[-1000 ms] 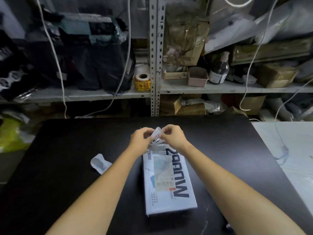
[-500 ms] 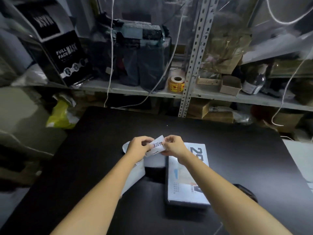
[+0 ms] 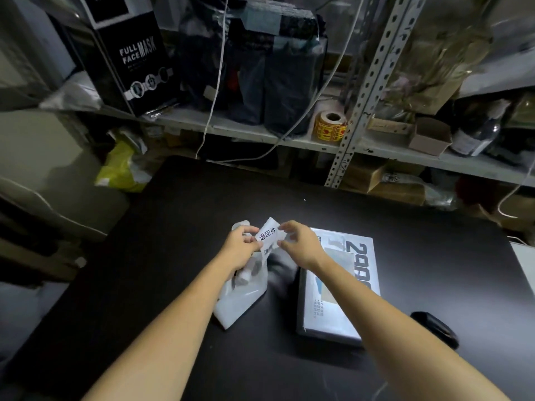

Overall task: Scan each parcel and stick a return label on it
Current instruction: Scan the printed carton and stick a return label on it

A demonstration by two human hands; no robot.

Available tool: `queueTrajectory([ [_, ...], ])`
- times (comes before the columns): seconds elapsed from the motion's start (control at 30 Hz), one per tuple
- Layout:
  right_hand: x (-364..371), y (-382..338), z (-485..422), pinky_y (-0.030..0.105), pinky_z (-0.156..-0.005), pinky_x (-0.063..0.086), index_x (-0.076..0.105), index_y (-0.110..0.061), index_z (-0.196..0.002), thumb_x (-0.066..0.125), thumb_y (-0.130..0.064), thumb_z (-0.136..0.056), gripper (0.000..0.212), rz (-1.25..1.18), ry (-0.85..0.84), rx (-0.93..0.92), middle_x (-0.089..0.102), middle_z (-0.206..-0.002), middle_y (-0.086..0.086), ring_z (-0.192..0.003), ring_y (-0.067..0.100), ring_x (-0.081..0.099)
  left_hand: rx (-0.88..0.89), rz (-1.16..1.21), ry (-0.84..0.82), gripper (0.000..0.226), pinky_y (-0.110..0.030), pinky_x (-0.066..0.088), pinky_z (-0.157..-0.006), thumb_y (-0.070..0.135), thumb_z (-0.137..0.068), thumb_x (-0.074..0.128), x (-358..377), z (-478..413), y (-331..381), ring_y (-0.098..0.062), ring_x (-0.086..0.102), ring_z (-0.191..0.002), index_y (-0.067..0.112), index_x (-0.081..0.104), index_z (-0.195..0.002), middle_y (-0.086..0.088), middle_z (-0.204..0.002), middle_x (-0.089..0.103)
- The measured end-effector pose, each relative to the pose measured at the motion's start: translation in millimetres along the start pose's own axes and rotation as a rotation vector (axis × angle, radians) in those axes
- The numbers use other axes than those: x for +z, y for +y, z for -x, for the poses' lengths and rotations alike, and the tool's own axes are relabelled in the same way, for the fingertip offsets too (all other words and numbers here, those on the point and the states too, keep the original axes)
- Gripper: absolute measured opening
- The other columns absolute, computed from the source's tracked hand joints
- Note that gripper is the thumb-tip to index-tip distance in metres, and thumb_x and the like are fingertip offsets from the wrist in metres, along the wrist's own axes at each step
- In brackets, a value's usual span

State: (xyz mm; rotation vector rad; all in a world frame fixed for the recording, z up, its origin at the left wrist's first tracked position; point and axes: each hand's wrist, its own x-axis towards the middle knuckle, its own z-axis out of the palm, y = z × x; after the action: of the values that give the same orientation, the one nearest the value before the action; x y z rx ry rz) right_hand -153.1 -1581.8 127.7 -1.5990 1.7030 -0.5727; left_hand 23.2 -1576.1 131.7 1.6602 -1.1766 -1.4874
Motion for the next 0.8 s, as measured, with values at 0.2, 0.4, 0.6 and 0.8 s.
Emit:
queueTrajectory([
  [0.2, 3, -6, -10, 0.028, -0.075, 0.054, 0.058, -0.014, -0.110, 0.073, -0.020, -0.088, 0.027, -0.204, 0.046, 0.055, 0.064, -0.097, -0.002, -0.083, 0.014, 0.063, -0.006, 0.101, -0.051, 0.035, -0.023, 0.053, -0.066, -0.005, -0.091, 0.057, 3, -6, 4, -0.016, 0.069, -0.084, 0.015, 0.063, -0.119, -0.008, -0.103, 0.069],
  [0.4, 1, 1, -13, 0.044, -0.071, 0.053, 0.054, -0.011, -0.078, 0.068, -0.003, -0.089, 0.020, -0.501, 0.121, 0.170, 0.060, -0.070, 0.010, -0.060, 0.023, 0.057, -0.079, 0.132, -0.032, 0.036, -0.021, 0.050, -0.060, 0.010, -0.086, 0.071, 7, -6, -12, -0.016, 0.069, -0.085, 0.018, 0.062, -0.119, -0.004, -0.102, 0.072],
  [0.6, -1, 2, -10, 0.024, -0.064, 0.049, 0.053, -0.019, -0.096, 0.078, -0.026, -0.082, 0.029, -0.144, 0.210, 0.106, 0.060, -0.082, -0.006, -0.073, 0.007, 0.059, -0.050, 0.165, -0.033, 0.019, -0.022, 0.053, -0.070, 0.005, -0.090, 0.065, 11, -5, -12, -0.014, 0.069, -0.079, 0.010, 0.066, -0.108, -0.009, -0.100, 0.073],
  [0.8, -3, -11, -9, 0.026, -0.074, 0.042, 0.070, -0.024, -0.090, 0.071, -0.026, -0.086, 0.005, 0.177, 0.122, -0.220, 0.058, -0.094, -0.006, -0.088, 0.013, 0.057, -0.021, 0.199, -0.050, 0.021, -0.028, 0.054, -0.075, 0.002, -0.090, 0.064, 13, -2, -4, -0.017, 0.067, -0.081, 0.013, 0.067, -0.108, -0.013, -0.099, 0.072],
])
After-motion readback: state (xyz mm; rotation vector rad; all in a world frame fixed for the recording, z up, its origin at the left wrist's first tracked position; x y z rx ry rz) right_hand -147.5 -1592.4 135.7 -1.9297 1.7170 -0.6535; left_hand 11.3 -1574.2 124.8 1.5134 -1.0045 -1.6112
